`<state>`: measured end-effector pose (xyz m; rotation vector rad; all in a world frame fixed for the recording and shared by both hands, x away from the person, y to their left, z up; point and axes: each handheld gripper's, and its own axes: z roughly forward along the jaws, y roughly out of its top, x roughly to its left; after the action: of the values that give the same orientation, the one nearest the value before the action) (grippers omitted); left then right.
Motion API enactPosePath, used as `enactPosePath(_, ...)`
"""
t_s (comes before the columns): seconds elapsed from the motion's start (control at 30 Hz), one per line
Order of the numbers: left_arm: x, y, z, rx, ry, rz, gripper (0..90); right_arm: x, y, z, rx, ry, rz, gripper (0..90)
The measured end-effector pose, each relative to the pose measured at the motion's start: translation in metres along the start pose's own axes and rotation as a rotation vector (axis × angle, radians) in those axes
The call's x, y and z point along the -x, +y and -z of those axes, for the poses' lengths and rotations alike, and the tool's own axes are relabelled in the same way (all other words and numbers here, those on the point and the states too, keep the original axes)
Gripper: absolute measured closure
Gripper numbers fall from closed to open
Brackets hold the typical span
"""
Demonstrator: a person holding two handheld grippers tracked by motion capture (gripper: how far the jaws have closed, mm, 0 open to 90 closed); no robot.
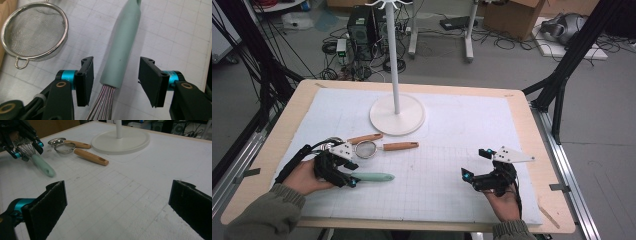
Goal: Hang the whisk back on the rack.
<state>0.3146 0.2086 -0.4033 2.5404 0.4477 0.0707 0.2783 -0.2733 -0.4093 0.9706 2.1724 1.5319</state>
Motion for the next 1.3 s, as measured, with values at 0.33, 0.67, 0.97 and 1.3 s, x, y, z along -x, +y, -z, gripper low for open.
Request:
enactPosePath(0.33,0.000,0.001,-0.009,-0.045,0.005,0.006,51.1,0.001,-0.001,0.000,-0.003,0.008,-0.002,0.2)
enactPosePath(0.67,0.001,0.002,-0.015,-0.080,0.005,0.009,56.4,0.000,-0.001,0.001,0.000,0.005,0.003,0.2)
enactPosePath(0.97,0.002,0.005,-0.018,-0.097,0.014,0.009,58.5,0.000,0.000,0.002,0.007,0.004,0.010,0.2)
enactPosePath(1.3,0.002,0.007,-0.019,-0.114,0.024,-0.001,61.1,-0.001,0.000,0.003,0.010,0.004,0.009,0.2)
